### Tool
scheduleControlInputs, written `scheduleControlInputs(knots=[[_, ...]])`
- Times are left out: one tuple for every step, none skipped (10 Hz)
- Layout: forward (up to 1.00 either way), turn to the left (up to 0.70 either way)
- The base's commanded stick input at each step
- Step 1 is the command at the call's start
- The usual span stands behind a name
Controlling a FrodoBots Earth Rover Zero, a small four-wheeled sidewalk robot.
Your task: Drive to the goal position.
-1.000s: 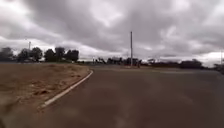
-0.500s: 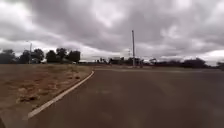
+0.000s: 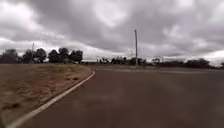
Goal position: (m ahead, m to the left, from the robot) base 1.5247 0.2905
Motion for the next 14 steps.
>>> scheduleControlInputs(knots=[[0.85, 0.0], [0.85, 0.0], [0.85, 0.0], [0.85, 0.0], [0.85, 0.0], [0.85, 0.0], [0.85, 0.0], [0.85, 0.0], [0.85, 0.0], [0.85, 0.0], [0.85, 0.07], [0.85, 0.13], [0.85, 0.21], [0.85, 0.22]])
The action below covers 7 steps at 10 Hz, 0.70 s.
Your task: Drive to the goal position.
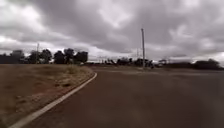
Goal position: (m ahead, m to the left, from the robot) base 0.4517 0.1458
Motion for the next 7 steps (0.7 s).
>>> scheduleControlInputs(knots=[[0.85, 0.1], [0.85, 0.0], [0.85, 0.0], [0.85, 0.0], [0.85, 0.0], [0.85, 0.0], [0.85, 0.0]])
